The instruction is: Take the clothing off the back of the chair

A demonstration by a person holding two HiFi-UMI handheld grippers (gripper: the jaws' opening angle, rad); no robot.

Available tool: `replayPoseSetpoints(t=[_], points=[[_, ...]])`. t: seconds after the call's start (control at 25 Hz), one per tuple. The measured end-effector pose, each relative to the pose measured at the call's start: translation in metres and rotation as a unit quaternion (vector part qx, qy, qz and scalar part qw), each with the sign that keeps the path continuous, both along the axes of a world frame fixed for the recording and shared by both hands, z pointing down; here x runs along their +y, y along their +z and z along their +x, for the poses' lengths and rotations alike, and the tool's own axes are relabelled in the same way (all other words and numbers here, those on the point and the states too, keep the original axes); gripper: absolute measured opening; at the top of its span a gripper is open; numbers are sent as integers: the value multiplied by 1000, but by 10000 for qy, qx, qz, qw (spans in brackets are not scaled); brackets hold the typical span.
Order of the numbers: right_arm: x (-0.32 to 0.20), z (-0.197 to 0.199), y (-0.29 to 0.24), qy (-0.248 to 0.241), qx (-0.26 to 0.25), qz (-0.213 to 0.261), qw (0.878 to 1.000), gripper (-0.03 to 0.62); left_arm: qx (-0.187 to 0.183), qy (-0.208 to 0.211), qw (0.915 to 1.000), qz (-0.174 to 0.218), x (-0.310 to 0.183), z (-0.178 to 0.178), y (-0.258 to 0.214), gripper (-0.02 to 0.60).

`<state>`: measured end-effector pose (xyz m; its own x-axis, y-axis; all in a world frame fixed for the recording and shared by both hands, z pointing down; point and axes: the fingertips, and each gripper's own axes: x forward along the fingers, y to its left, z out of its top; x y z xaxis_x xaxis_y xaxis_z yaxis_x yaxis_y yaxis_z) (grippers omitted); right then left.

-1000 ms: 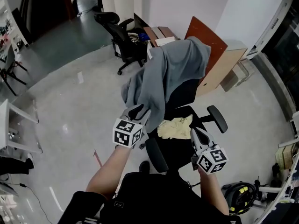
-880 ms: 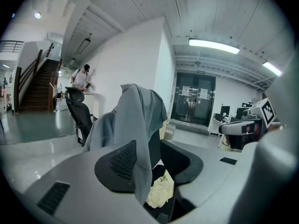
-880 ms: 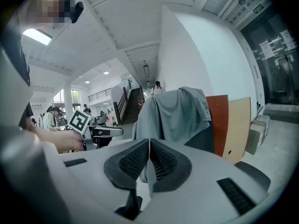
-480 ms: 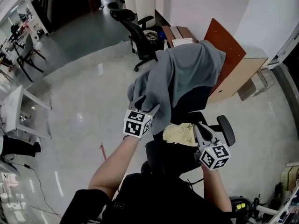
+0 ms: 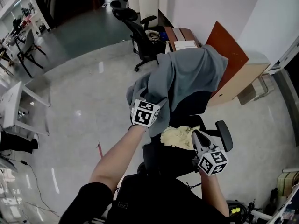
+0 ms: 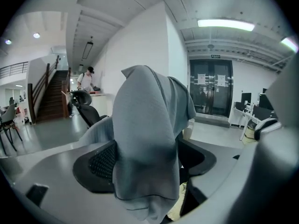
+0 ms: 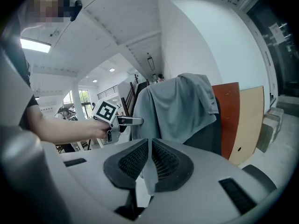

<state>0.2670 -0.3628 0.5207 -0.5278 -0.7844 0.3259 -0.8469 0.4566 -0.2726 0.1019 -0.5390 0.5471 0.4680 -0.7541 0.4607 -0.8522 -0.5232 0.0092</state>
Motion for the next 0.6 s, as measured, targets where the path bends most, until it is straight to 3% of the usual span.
replayPoseSetpoints(t=[0.28,0.32,0.4,0.52,0.6], points=[[2,3,5,116,17,-107,9999,23,5,267,9994,-214,0,12,13,377],[2,4,6,124,23,-116,9999,23,-64,268,9994,-207,0,11,15,353],[1,2,6,130,32,-128,9998,23,-159,265,9993,-195,0,6,17,163],[1,-3,4,105,35,-129,9999,23,-57,332,9992,-228,1,1,16,43],[3,-4,4,80,44,-137,9999,23,69,437,9987,-233,6,2,15,35]])
